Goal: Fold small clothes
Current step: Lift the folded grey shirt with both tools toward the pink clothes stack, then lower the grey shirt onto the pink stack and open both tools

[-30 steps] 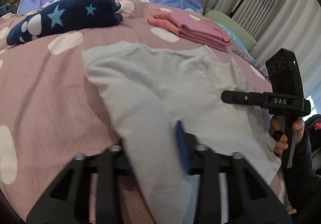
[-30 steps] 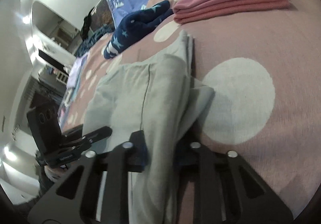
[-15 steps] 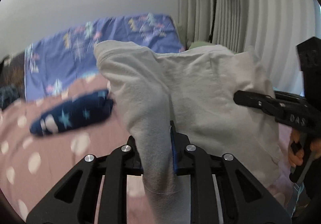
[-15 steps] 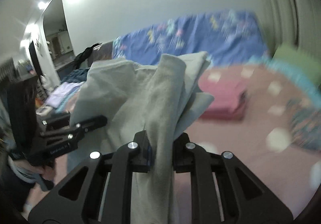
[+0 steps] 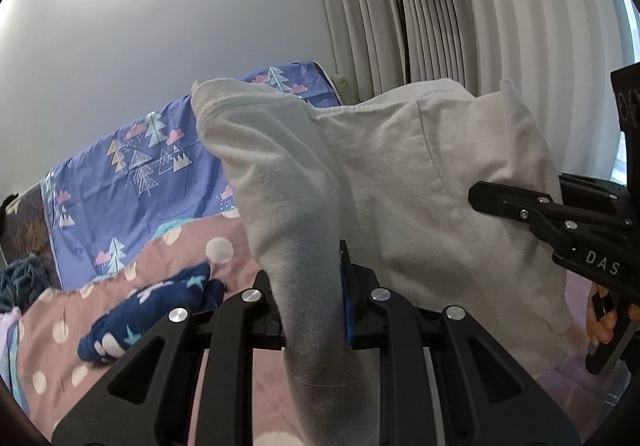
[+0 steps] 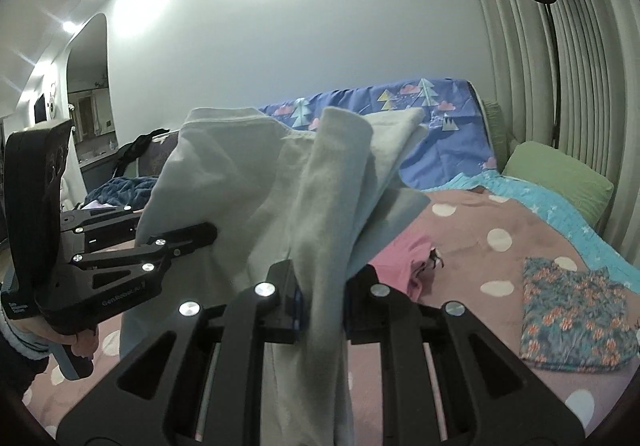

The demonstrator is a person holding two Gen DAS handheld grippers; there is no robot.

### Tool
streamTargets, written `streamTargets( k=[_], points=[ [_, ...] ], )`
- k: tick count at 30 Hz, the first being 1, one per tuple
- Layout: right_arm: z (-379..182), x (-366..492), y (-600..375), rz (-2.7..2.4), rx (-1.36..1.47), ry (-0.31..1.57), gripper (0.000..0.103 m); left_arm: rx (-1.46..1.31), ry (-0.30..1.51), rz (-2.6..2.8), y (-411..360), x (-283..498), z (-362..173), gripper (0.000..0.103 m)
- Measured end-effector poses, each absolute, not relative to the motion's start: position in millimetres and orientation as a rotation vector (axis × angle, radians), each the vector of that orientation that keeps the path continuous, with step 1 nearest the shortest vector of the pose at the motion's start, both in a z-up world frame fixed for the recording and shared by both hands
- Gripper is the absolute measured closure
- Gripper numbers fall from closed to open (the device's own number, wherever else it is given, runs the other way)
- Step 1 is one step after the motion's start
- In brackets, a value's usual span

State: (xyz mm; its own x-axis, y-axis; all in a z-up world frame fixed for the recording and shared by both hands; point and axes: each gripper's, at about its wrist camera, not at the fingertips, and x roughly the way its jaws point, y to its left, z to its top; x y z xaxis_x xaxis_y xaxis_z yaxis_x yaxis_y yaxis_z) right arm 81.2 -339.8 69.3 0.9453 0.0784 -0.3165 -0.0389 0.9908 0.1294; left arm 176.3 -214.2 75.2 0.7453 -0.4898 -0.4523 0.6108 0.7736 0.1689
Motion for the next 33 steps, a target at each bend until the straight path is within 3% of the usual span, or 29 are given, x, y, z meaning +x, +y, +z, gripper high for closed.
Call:
streamTargets(
  k=[23,25,26,28,29,30,33],
  points=[
    [57,281,-389,-0.047,0.094,0.367,0.089,0.477,0.393,-0.477,-290,343,60,0.083],
    [54,301,-389,-0.069,0.092,0.381,0.089,0.488,0.405,-0.445,-301,361,52,0.080],
    [50,315,-389,-0.096,0.075,0.396,0.088,0.490,0.427,-0.426,-306,374,44,0.073],
    [32,343,-394,-0.147,0.049,0.468,0.074,0.529,0.481,-0.347,-315,394,20,0.047],
    [22,354,-398,-0.186,0.039,0.514,0.042,0.555,0.494,-0.306,-317,400,7,0.044],
    [4,364,-406,-0.269,0.022,0.589,0.033,0.573,0.511,-0.284,-317,402,-5,0.044],
    [-41,360,-424,-0.280,0.075,0.716,0.039,0.595,0.645,-0.317,-308,405,-53,0.044]
  ],
)
